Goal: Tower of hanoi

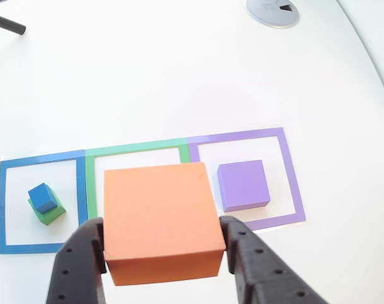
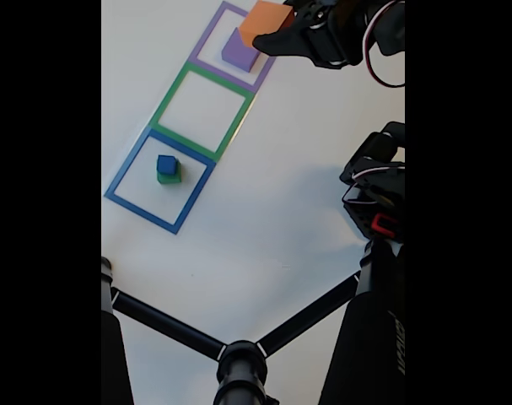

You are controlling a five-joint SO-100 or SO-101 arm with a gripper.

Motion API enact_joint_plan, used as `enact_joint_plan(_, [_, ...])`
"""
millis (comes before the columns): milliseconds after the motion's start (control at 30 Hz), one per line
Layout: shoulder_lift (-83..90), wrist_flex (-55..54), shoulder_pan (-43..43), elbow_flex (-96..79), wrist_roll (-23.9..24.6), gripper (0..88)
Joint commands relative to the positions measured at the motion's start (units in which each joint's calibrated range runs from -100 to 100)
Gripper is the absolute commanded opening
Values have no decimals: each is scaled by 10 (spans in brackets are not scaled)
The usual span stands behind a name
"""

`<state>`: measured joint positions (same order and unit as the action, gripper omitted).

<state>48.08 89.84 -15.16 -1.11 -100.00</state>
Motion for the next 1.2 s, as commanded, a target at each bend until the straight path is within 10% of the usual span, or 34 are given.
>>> enact_joint_plan(0, [19,25,20,47,0,100])
enact_joint_plan(600, [112,-518,91,-563,0,103])
enact_joint_plan(1167, [-309,-1238,115,-806,0,106])
